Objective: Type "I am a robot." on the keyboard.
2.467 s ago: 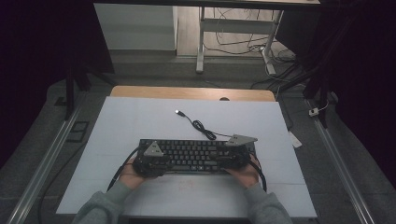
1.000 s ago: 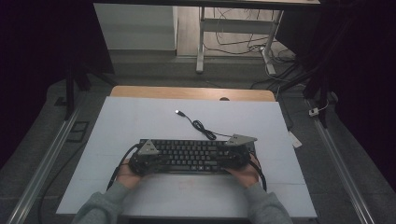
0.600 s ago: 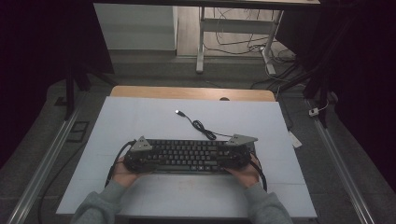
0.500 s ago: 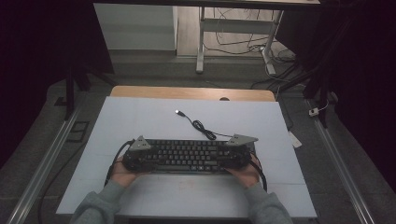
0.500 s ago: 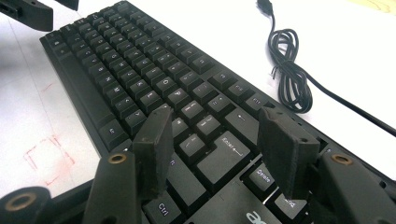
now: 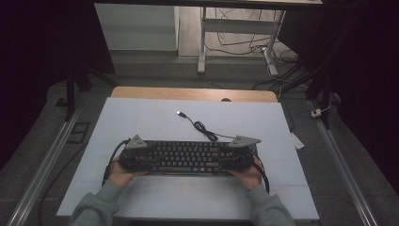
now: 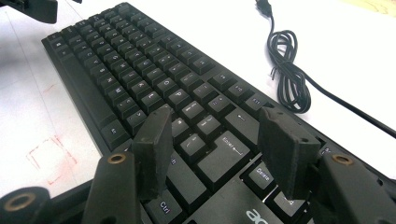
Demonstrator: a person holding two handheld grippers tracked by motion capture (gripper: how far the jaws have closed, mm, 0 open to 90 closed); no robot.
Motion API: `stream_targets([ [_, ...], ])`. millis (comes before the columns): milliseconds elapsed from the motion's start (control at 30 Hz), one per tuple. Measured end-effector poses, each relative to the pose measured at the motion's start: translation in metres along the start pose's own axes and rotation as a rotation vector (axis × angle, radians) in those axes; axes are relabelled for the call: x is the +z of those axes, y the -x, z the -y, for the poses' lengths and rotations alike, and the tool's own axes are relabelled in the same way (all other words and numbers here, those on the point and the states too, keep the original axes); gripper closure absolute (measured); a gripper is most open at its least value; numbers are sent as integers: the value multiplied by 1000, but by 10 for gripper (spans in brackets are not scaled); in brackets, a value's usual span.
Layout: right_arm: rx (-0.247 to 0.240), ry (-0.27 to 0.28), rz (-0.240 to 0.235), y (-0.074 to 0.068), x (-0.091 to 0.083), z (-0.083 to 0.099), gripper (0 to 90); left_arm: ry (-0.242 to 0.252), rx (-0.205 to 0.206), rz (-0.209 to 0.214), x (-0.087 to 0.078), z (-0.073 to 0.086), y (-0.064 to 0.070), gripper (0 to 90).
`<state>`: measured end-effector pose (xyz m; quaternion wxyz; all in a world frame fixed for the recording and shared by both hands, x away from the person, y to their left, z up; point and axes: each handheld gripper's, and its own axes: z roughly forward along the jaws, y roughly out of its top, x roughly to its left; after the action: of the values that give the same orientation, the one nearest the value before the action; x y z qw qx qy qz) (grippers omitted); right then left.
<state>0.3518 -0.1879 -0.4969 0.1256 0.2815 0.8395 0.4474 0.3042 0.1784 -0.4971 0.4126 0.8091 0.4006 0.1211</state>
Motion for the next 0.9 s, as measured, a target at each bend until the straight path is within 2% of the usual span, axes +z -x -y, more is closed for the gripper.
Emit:
stream_targets([
  [533, -3, -10, 5, 0, 1, 0, 456, 4, -16, -19, 0, 1, -7, 426],
  [833, -5, -16, 2, -1, 2, 0, 455, -22, -56, -57, 3, 5, -18, 434],
  [900, -5, -17, 2, -1, 2, 0, 454, -32, -65, -65, 3, 7, -22, 458],
])
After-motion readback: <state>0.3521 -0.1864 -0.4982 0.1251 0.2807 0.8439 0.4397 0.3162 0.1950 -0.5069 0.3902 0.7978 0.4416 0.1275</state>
